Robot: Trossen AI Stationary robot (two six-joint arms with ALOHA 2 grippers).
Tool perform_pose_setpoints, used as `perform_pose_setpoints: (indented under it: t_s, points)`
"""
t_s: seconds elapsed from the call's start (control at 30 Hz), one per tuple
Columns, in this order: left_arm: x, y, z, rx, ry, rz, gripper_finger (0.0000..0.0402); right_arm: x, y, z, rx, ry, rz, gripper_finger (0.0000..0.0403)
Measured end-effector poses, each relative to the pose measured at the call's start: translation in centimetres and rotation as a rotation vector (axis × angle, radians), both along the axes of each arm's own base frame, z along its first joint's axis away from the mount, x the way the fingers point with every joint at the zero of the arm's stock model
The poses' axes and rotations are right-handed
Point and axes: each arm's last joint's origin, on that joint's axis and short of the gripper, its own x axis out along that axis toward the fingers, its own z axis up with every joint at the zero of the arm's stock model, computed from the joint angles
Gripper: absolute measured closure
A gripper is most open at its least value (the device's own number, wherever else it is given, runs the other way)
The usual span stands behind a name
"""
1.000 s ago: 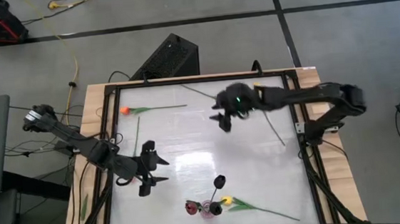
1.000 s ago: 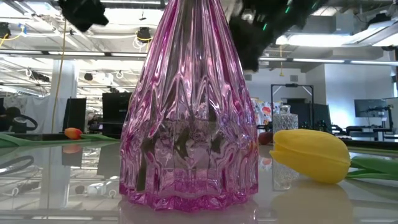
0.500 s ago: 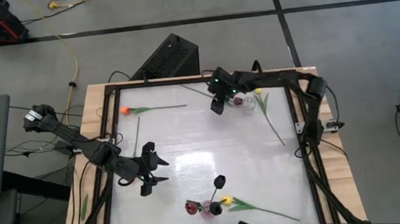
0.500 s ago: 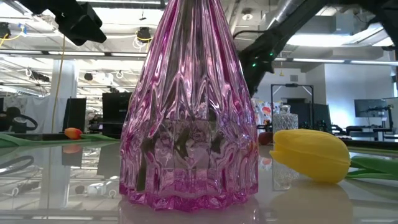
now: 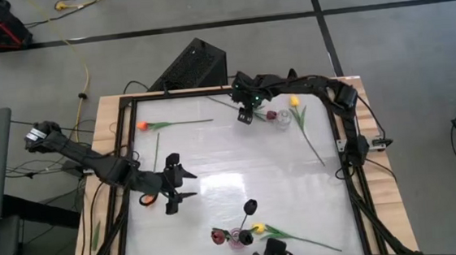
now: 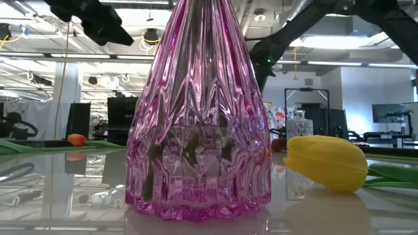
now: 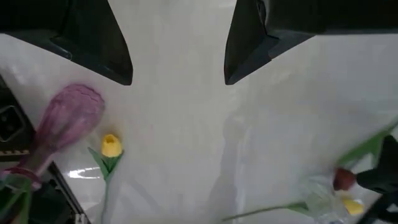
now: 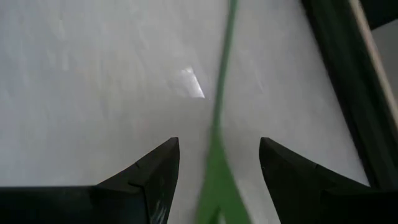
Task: Sort flowers into vase by color
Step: Put the dark red tulip into the pink vase
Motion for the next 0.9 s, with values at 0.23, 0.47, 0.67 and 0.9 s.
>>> perform_pose_setpoints:
  t_s: [0.23,0.47,0.67,0.9]
  points:
    - [0.5,1.3,0.0,0.002,0.013,0.002,0.0159,-1.2,-1.2,-0.2,0.032,0.031,-0.02,0.0155]
    - [0.7,1.7,-0.1,-0.006,0.021,-0.016,0.0159,-1.3,-0.3,-0.9,0.06,0.059,0.0,0.0155]
    - [0.7,1.7,-0.1,-0.001,0.021,-0.019,0.0159,-2.3,-0.2,-2.2,0.086,0.105,-0.014,0.0155]
    - [0.7,1.7,0.0,0.001,0.021,-0.021,0.0159,-2.7,0.2,-2.8,0.099,0.122,-0.013,0.0164]
